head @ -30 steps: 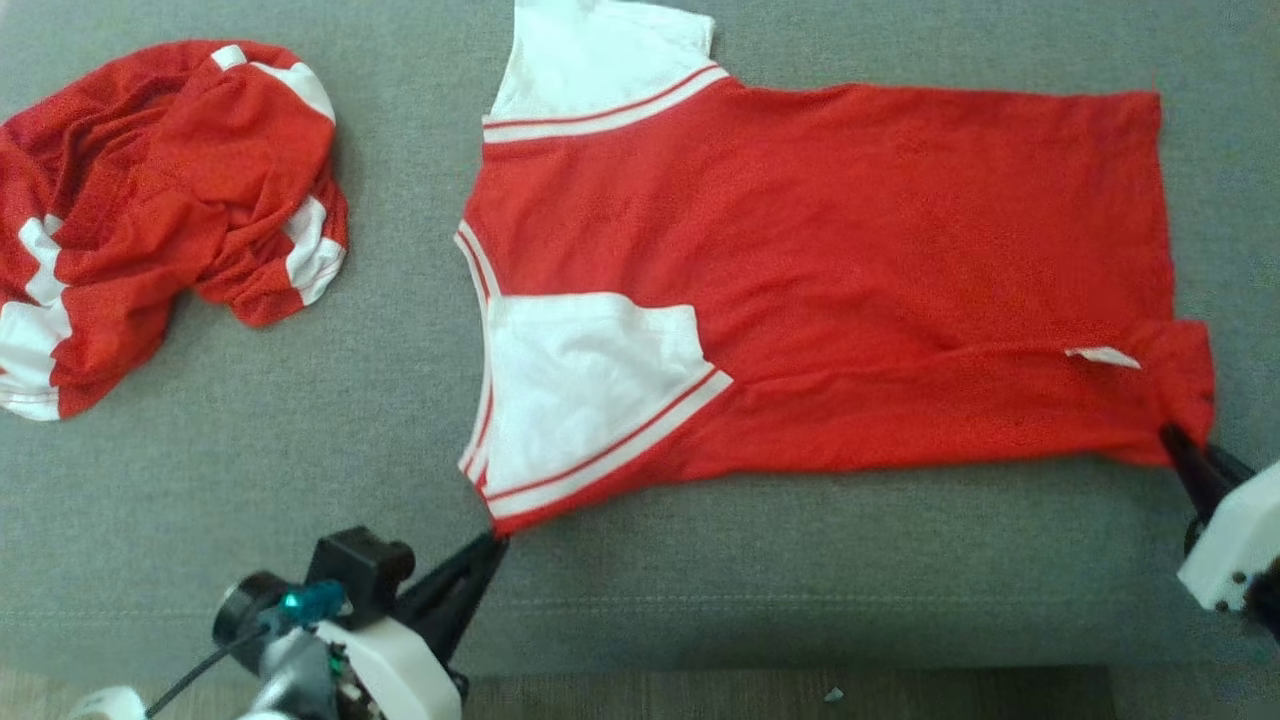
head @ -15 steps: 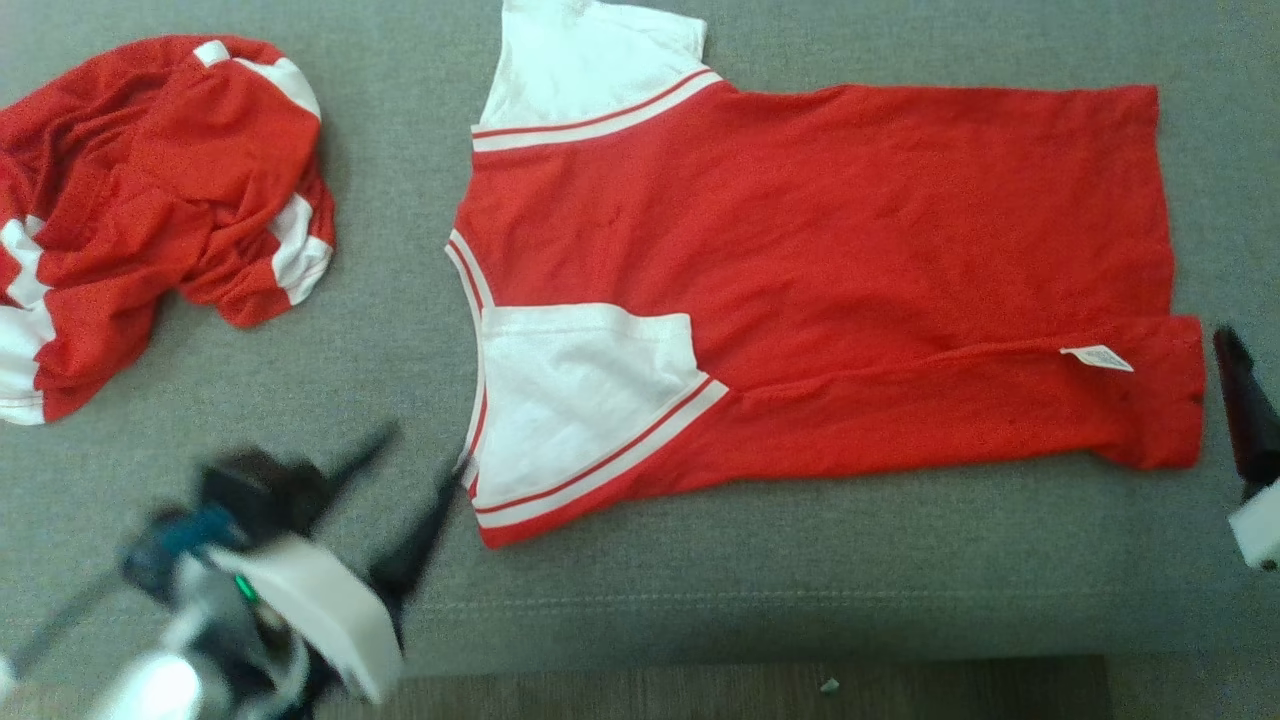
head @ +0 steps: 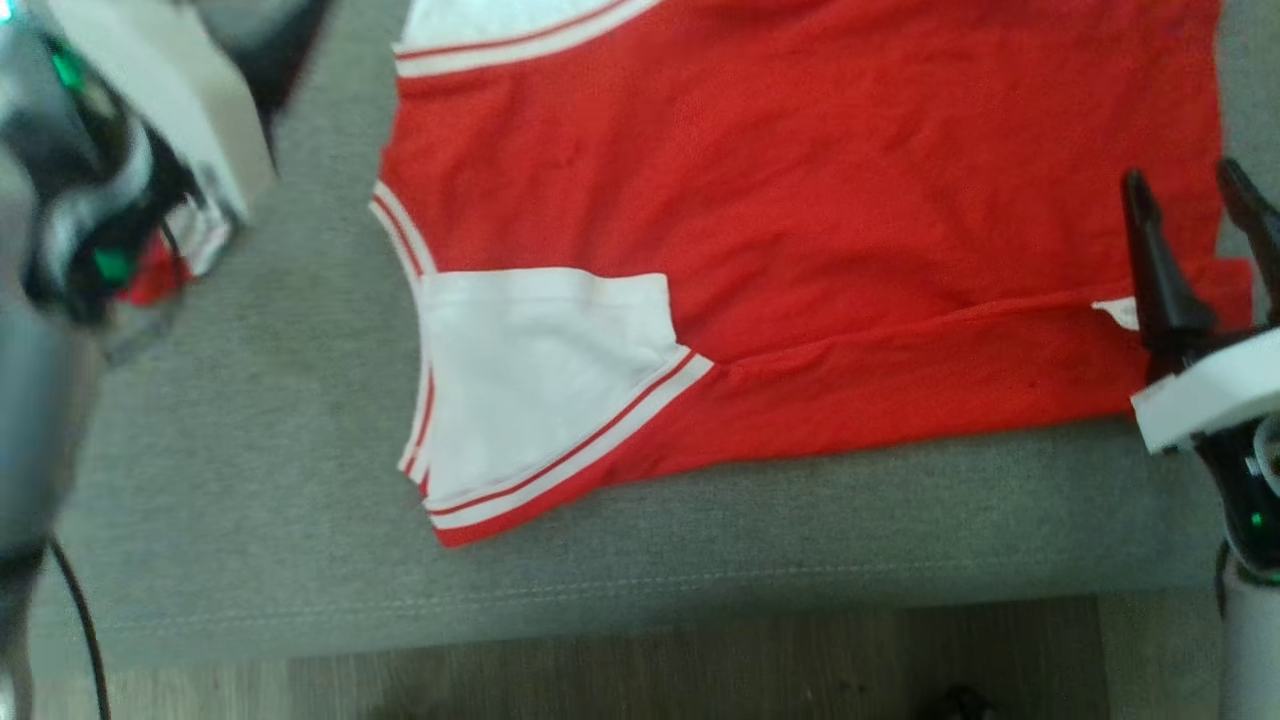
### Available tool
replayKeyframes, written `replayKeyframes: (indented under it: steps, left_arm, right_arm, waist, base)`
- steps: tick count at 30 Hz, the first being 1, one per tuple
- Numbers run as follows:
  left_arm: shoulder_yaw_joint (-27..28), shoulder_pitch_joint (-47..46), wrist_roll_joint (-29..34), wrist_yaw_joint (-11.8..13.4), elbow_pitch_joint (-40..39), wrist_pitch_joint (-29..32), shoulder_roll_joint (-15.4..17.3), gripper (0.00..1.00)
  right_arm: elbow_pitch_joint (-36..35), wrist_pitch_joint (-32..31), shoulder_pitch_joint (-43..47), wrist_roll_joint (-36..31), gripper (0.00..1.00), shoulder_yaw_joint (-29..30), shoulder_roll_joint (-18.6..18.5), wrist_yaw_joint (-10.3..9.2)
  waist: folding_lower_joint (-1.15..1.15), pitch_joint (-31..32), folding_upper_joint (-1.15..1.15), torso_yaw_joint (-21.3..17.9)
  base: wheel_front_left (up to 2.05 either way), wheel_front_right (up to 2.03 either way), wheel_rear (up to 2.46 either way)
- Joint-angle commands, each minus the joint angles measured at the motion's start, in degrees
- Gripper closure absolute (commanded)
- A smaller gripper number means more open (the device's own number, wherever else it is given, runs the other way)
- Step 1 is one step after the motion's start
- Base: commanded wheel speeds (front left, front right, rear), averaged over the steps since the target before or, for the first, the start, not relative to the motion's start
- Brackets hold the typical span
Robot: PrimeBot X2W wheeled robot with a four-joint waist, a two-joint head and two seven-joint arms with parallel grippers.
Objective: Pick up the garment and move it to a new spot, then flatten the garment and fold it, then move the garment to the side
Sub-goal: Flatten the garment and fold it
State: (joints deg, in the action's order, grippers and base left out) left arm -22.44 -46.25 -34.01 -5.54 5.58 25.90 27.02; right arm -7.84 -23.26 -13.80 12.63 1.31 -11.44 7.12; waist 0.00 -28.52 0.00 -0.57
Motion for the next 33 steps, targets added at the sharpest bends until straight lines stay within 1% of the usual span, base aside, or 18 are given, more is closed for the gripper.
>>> replayKeyframes:
  steps: [1,5,7,11,20,22,28,33]
  left_arm:
    - [1.9,-4.1,0.7,-0.3,0.7,0.8,2.3,0.00]
    - [0.3,-12.5,1.1,-1.2,9.4,1.9,2.2,0.00]
    - [-0.5,-15.4,-0.1,-1.5,13.2,2.8,1.6,0.00]
    - [-2.4,-20.3,-1.2,-1.8,18.6,2.8,2.0,0.00]
    - [-9.8,-26.6,-3.5,-1.9,23.1,1.4,4.6,0.00]
    - [-11.0,-27.6,-3.1,-1.9,24.4,1.1,5.4,0.00]
    - [-11.7,-30.0,-2.8,-1.9,29.1,0.6,6.3,0.00]
    - [-13.6,-31.1,-4.2,-1.9,30.0,0.9,5.8,0.00]
  right_arm:
    - [-1.6,0.7,-0.9,-0.6,0.00,-1.3,-0.7,0.36]
    - [-0.8,1.5,-2.5,-0.6,0.00,-2.3,-0.1,0.36]
    - [-0.4,2.0,-3.1,-0.7,0.00,-2.7,0.2,0.36]
    - [0.6,3.2,-4.1,-0.7,0.00,-3.6,1.2,0.36]
    - [2.3,5.3,-5.9,-0.8,0.00,-4.9,2.2,0.36]
    - [2.7,5.5,-6.2,-0.8,0.00,-5.3,2.3,0.36]
    - [3.3,6.2,-7.0,-0.5,0.00,-6.7,2.3,0.36]
    - [3.4,6.5,-6.9,-0.4,0.00,-6.2,2.0,0.36]
  waist:
    - [0.00,-2.9,0.00,-1.8]
    - [0.00,-5.3,0.00,-3.5]
    - [0.00,-6.4,0.00,-4.2]
    - [0.00,-8.4,0.00,-5.7]
    - [0.00,-11.1,0.00,-8.0]
    - [0.00,-11.3,0.00,-8.3]
    - [0.00,-11.5,0.00,-9.8]
    - [0.00,-11.7,0.00,-10.3]
  base:
    - [0.00,0.00,0.00]
    - [0.00,0.00,0.00]
    - [0.00,0.00,0.00]
    - [0.00,0.00,0.00]
    - [0.00,0.00,0.00]
    - [0.00,0.00,0.00]
    - [0.00,0.00,0.00]
    - [0.00,0.00,0.00]
